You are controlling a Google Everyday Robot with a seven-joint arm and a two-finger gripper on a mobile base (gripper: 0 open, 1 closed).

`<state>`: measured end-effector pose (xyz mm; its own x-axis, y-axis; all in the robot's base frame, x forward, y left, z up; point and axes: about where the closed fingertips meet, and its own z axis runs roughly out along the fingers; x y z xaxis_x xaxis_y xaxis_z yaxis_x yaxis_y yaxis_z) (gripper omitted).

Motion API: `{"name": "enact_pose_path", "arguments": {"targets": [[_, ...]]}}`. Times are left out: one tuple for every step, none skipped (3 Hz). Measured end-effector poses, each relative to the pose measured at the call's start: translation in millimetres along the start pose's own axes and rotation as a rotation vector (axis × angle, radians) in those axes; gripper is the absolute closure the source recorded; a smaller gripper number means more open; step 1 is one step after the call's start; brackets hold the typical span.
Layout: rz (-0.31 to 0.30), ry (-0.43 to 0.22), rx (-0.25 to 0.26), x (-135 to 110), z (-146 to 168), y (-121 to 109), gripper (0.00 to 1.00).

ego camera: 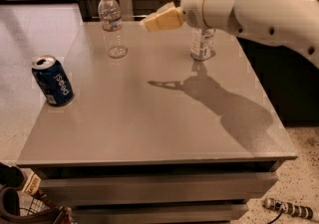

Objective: Knock water bottle over

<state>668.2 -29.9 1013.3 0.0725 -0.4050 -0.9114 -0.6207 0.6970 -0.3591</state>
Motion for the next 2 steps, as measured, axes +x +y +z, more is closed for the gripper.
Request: {"name": "enact_pose_path", "arguments": {"targets": [[0.085,-0.082,-0.002,19.3,34.0,19.2,0.00],[0.164,-0.155,-0.017,30.3,67.3,37.3,0.00]]}}
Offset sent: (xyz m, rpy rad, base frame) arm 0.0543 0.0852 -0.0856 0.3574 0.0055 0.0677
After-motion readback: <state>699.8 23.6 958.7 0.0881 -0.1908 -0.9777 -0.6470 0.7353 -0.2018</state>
